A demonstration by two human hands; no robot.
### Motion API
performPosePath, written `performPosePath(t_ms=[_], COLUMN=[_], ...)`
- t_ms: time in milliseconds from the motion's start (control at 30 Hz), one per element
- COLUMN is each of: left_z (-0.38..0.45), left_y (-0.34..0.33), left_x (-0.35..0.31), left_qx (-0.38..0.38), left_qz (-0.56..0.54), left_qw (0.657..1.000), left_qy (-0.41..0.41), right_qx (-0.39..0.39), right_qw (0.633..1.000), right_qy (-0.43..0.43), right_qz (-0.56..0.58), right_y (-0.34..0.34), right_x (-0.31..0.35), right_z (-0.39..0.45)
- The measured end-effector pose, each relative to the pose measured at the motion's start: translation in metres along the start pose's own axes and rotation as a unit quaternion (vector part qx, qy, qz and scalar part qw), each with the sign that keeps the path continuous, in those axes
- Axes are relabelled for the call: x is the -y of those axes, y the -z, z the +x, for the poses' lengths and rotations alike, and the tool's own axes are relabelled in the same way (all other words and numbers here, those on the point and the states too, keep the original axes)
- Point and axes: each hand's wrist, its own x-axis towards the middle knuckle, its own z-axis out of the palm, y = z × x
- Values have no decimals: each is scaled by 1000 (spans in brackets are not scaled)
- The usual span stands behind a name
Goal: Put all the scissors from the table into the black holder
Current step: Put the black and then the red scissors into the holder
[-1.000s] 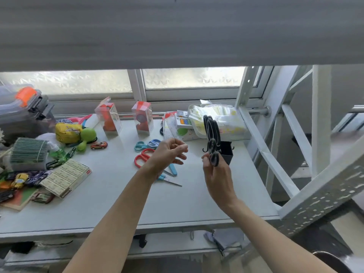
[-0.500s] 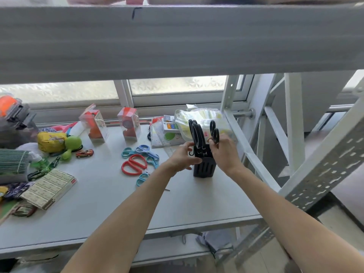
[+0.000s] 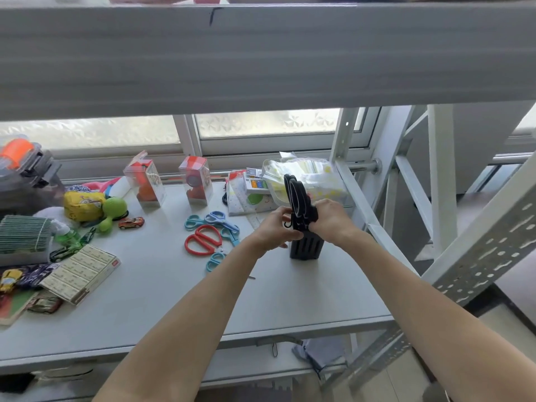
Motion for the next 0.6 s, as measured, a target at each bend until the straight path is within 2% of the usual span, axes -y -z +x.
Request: performPosePath(t_ms=[200,267,333,400,467,533,600], left_z=[0,-2,-6,-10,-14,-17,-20], left_y=[2,4,10,23,40,62,83], left_x=[8,12,21,33,49,70,94], left_qx=[-3,-6,-24,-87,-199,-327,-399], left_qz=[-5,-10,-15,-21,-18,20,71], left_qw=[1000,1000,999,995,980,944,907], left_qy=[-2,-4,-19,-38,-21,32,110], right_qx=[-2,-71,-175,-261,-309,-320,-286], right_qw=[1000,997,982,960,941,929,929], right_qy=[-7,-2,11,38,73,122,180], right_qz=[12,27,69,99,119,140,150], right_y=[0,-6,-11,-15,-20,-32,-50], right_x=[-7,-8,-4,5,18,35,56], right_z=[-5,-10,-20,-30,-38,-45,-49])
